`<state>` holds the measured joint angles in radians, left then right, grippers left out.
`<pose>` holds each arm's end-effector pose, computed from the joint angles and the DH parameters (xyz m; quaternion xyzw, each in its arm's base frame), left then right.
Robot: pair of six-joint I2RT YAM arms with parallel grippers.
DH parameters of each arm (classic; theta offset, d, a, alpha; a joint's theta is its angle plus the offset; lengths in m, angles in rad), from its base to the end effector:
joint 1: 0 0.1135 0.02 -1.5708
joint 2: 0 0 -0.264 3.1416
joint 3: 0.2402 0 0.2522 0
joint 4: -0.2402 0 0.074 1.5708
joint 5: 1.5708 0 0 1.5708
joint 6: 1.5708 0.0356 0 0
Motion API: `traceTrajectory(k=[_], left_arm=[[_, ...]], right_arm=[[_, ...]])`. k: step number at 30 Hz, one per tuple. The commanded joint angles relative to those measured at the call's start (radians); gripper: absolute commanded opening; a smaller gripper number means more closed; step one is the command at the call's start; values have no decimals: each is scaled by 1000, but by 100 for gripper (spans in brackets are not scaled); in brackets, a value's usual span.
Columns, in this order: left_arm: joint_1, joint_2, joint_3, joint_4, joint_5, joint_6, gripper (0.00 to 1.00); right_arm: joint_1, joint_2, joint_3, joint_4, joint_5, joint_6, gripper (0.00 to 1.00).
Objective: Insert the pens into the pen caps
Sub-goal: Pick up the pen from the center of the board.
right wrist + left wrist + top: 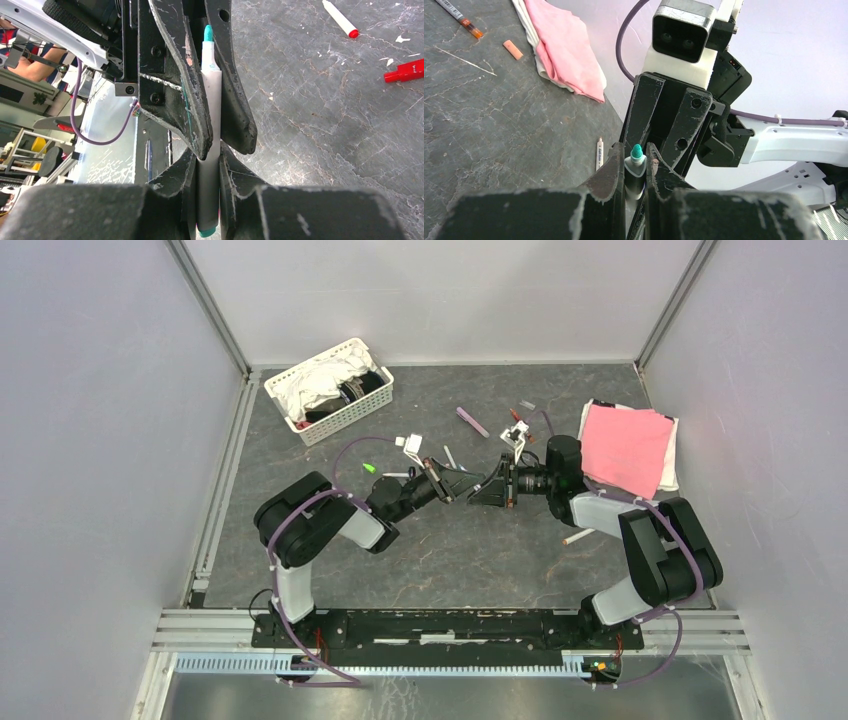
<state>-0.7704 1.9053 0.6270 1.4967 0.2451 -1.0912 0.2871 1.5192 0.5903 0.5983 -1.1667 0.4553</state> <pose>0.2385 -0.2435 0.1691 -0.0051 0.6284 -0.6666 0.4009 0.2634 0.1119 0.1883 -0.2619 0.7037 0.5937 0.2894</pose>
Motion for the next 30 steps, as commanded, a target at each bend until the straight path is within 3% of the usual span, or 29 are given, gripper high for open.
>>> traceTrajectory(k=[1,2,4,11,16,23,30], left_arm=[[-5,-43,-7,18,-14,5,2],[-4,-45,-7,15,-14,5,2],[-4,-56,-11,4,-21,12,7],[8,-261,-61,-247,-73,175,58],[10,-515,-82,-619,-148,399,80],[34,-857,-24,-1342,-538,717,87],[231,-879,121,-1741,-610,861,89]], right_arm=[[4,-28,-7,125,-34,21,7],[4,-30,-7,124,-37,17,2],[6,-37,-6,112,-42,2,0],[6,-62,43,-157,-58,-271,0],[5,-58,84,-288,-72,-406,0],[3,-87,194,-645,-14,-745,0],[-5,-111,237,-775,51,-882,0]])
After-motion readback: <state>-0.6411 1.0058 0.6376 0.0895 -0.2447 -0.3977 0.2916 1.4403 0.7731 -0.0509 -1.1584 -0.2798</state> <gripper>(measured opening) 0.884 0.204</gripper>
